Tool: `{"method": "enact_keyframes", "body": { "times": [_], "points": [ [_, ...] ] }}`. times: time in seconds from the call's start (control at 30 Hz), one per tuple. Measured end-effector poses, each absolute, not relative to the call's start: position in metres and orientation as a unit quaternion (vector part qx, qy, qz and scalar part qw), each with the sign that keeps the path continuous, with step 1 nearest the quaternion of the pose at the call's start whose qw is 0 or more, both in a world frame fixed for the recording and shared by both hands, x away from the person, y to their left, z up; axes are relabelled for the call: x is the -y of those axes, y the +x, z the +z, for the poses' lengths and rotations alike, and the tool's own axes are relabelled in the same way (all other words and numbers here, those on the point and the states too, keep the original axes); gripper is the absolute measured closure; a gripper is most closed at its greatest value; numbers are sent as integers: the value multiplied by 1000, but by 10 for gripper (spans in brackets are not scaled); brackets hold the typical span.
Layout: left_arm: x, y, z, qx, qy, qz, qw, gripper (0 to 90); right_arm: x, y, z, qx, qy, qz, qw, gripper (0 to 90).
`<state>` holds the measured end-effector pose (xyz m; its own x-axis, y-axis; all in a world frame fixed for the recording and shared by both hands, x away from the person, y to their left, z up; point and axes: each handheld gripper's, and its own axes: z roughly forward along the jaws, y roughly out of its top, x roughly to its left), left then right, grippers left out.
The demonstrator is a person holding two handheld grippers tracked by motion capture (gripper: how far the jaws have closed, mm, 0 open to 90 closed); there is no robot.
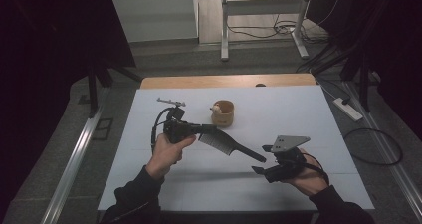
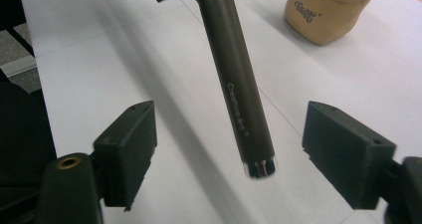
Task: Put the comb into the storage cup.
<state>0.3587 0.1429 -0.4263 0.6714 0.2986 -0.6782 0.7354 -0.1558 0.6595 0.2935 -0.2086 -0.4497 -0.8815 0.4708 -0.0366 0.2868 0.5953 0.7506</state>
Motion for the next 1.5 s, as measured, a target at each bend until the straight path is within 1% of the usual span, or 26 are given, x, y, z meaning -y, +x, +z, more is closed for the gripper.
{"method": "enact_keyframes", "body": {
  "times": [0.13,0.2,0.5,0.8,1.5],
  "points": [
    [-146,360,-424,-355,735,-192,545,839,211,295,-450,-885,224,391,113,151],
    [-148,360,-423,-356,736,-189,544,839,211,295,-451,-886,230,387,111,108],
    [-153,363,-420,-359,738,-176,544,839,217,298,-453,-884,250,382,96,2],
    [-158,368,-415,-361,740,-162,544,840,226,300,-456,-883,266,377,85,0],
    [-178,380,-399,-377,736,-136,545,839,249,295,-458,-879,300,356,103,0]
  ]
}}
